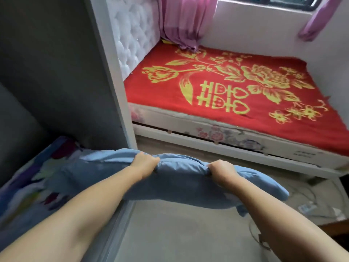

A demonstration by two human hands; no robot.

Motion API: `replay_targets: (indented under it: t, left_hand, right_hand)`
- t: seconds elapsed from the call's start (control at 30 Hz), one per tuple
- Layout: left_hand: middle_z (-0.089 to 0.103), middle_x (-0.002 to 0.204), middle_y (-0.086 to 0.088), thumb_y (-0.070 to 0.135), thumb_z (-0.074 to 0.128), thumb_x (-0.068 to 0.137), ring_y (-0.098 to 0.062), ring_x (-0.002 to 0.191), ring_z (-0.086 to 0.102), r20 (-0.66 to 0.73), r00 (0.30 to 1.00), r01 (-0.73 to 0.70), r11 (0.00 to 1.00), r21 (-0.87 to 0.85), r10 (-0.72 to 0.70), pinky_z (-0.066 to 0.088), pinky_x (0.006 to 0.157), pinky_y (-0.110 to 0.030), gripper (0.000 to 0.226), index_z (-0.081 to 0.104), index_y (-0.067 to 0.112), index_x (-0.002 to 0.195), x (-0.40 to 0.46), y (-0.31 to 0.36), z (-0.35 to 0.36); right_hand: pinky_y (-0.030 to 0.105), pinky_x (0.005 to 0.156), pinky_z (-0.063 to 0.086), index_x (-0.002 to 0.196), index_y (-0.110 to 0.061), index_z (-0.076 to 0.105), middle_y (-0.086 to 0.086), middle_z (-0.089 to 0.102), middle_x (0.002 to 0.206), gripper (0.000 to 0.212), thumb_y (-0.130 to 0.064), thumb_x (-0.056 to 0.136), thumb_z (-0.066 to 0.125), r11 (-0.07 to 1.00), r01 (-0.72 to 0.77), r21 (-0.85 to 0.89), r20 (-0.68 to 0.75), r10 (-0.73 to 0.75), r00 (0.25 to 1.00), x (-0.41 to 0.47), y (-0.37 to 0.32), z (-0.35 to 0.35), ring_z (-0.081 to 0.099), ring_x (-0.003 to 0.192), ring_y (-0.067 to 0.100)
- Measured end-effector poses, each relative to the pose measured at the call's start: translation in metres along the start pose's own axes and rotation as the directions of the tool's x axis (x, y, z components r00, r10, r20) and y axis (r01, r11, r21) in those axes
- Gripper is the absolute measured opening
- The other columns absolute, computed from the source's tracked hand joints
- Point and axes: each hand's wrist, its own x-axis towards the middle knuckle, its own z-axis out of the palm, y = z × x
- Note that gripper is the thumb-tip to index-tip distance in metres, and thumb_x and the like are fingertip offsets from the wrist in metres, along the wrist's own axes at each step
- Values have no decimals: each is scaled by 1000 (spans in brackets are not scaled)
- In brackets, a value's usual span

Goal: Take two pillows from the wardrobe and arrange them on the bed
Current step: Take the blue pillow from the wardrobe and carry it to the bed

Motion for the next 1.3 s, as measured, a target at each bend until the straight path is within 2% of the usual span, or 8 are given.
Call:
replay_targets:
  t: [0.27, 0.47, 0.57, 0.7, 0.8, 1.0, 1.13, 1.3]
  left_hand:
    - [66, 111, -10, 33, 48, 88, -31, 99, 63, -44, 987, -153, 988, -13, 152, 33, 71, -32, 25, 55, 16, 104, 84, 130, -68]
    - [67, 105, -10, 34, 50, 87, -33, 93, 64, -86, 972, -215, 976, 45, 218, 34, 66, -33, 24, 54, 16, 101, 164, 155, -108]
    - [68, 107, -10, 38, 52, 86, -31, 95, 65, -101, 968, -226, 972, 65, 232, 34, 66, -32, 26, 54, 18, 101, 216, 151, -133]
    - [68, 104, -8, 42, 54, 83, -31, 95, 65, -133, 961, -232, 969, 81, 242, 37, 66, -31, 28, 54, 19, 100, 294, 132, -171]
    - [68, 106, -8, 39, 54, 83, -30, 95, 65, -126, 962, -232, 967, 102, 244, 37, 66, -31, 28, 54, 20, 102, 350, 114, -207]
    - [68, 105, -10, 32, 51, 87, -30, 93, 65, -191, 950, -216, 961, 171, 248, 35, 61, -30, 22, 53, 16, 102, 442, 81, -288]
    - [67, 105, -10, 34, 52, 87, -31, 94, 64, -214, 951, -191, 967, 168, 225, 36, 63, -30, 23, 53, 16, 101, 509, 55, -325]
    - [67, 108, -11, 38, 54, 86, -31, 98, 64, -213, 963, -139, 980, 141, 167, 35, 65, -31, 27, 54, 16, 102, 592, 21, -344]
  right_hand:
    - [32, 75, 45, 106, -23, 68, 6, 70, 109, 26, -18, 88, 49, 994, -101, -30, -70, 99, 993, -25, 162, -12, 65, 104, 29]
    - [31, 75, 44, 106, -23, 68, 6, 69, 111, 27, -15, 88, 49, 987, -154, -48, -97, 149, 984, 6, 230, -44, 64, 104, 29]
    - [31, 79, 43, 113, -31, 67, 4, 68, 116, 33, -19, 89, 48, 986, -169, -16, -91, 166, 982, 38, 257, -67, 63, 109, 28]
    - [31, 81, 46, 112, -31, 68, 4, 68, 117, 33, -19, 89, 47, 985, -172, -5, -134, 170, 976, 94, 289, -106, 63, 110, 28]
    - [31, 85, 46, 118, -32, 65, 4, 67, 120, 35, -22, 91, 45, 982, -191, -4, -121, 189, 974, 138, 309, -142, 62, 112, 27]
    - [32, 83, 46, 118, -30, 65, 6, 67, 119, 32, -25, 94, 45, 980, -200, 15, -189, 199, 962, 217, 352, -219, 62, 112, 28]
    - [30, 80, 43, 117, -30, 67, 5, 67, 119, 32, -27, 93, 46, 983, -181, 16, -202, 180, 963, 286, 378, -265, 61, 112, 28]
    - [32, 88, 46, 121, -32, 63, 4, 66, 122, 33, -28, 95, 43, 989, -132, -60, -211, 117, 970, 381, 403, -307, 59, 116, 27]
